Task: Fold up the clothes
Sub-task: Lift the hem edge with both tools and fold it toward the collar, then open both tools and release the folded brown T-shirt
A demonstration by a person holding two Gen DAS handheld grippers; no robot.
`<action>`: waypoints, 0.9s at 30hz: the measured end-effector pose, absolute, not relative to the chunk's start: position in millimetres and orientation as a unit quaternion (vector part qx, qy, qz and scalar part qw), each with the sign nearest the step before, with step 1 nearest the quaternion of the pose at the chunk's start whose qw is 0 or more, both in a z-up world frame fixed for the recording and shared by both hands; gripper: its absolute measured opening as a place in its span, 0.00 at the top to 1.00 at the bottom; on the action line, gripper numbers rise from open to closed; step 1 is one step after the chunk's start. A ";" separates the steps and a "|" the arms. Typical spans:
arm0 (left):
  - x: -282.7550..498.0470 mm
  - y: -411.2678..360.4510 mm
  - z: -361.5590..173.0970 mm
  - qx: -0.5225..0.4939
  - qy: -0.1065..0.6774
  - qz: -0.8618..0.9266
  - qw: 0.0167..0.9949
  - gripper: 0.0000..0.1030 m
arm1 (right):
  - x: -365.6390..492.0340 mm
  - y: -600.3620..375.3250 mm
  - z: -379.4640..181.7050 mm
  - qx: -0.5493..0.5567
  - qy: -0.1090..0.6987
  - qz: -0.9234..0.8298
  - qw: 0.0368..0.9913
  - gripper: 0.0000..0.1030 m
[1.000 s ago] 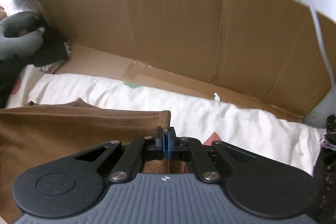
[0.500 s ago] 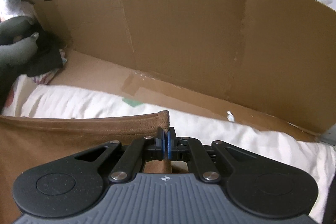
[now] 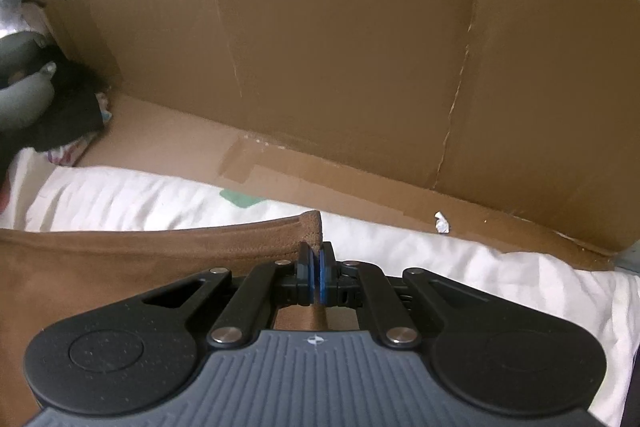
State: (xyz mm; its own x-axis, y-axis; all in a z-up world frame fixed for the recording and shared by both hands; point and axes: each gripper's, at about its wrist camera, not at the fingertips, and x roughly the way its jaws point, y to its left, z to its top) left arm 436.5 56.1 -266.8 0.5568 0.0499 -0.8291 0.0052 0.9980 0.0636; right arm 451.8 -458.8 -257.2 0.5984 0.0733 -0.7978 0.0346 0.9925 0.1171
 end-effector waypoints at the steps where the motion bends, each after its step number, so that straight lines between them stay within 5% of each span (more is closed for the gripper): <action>1: 436.9 56.4 -267.0 0.030 0.471 0.012 0.882 0.97 | 452.0 -458.7 -255.6 0.058 0.447 0.010 0.893 1.00; 20: 453.5 31.4 -283.9 0.064 0.489 0.031 0.869 0.93 | 472.0 -450.2 -281.1 0.024 0.487 -0.039 0.872 0.98; 24: 448.3 37.5 -273.8 0.037 0.500 0.030 0.865 0.58 | 458.2 -457.3 -272.9 0.053 0.474 -0.023 0.879 0.88; 25: 443.8 38.1 -270.6 0.037 0.495 0.033 0.867 0.55 | 453.0 -460.8 -269.2 0.059 0.471 -0.017 0.880 0.77; 27: 434.8 37.7 -266.7 0.040 0.494 0.034 0.868 0.51 | 442.4 -467.0 -261.4 0.069 0.468 -0.009 0.881 0.70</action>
